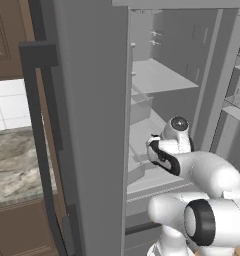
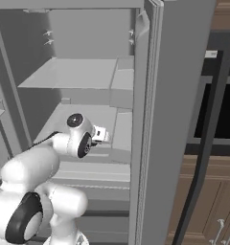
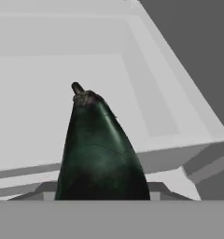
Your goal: Place one eggplant and one chicken drumstick in each tupperware on the nearby counter, to pack two identical lunches.
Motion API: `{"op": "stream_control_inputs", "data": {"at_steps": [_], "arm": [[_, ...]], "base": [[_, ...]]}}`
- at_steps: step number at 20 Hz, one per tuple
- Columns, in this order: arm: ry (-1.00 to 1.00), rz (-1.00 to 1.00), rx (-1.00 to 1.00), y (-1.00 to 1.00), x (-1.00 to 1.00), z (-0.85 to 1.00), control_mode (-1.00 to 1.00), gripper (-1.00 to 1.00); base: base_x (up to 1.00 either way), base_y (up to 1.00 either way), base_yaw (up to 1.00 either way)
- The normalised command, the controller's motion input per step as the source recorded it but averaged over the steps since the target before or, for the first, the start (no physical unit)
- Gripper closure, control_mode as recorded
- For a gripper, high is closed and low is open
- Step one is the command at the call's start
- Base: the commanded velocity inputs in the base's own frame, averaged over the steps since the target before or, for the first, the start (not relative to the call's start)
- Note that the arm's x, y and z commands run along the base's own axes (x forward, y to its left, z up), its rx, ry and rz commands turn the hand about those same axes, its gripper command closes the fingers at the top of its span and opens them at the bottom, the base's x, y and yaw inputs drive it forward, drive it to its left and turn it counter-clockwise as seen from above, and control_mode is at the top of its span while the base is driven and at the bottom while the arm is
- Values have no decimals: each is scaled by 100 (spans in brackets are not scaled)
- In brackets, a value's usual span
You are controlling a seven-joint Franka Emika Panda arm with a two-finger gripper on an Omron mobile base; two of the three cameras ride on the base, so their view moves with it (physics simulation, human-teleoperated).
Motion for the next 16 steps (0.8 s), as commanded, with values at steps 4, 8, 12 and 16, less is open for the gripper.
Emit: {"op": "stream_control_inputs", "data": {"at_steps": [4,8,12,16], "arm": [[15,1,0,9,-93,67,-100,100],[12,5,0,13,-83,66,-100,100],[5,6,0,13,-76,75,-100,100],[0,6,-2,23,-70,74,-100,100]], "base": [[0,0,0],[0,0,0],[0,0,0],[0,0,0]]}}
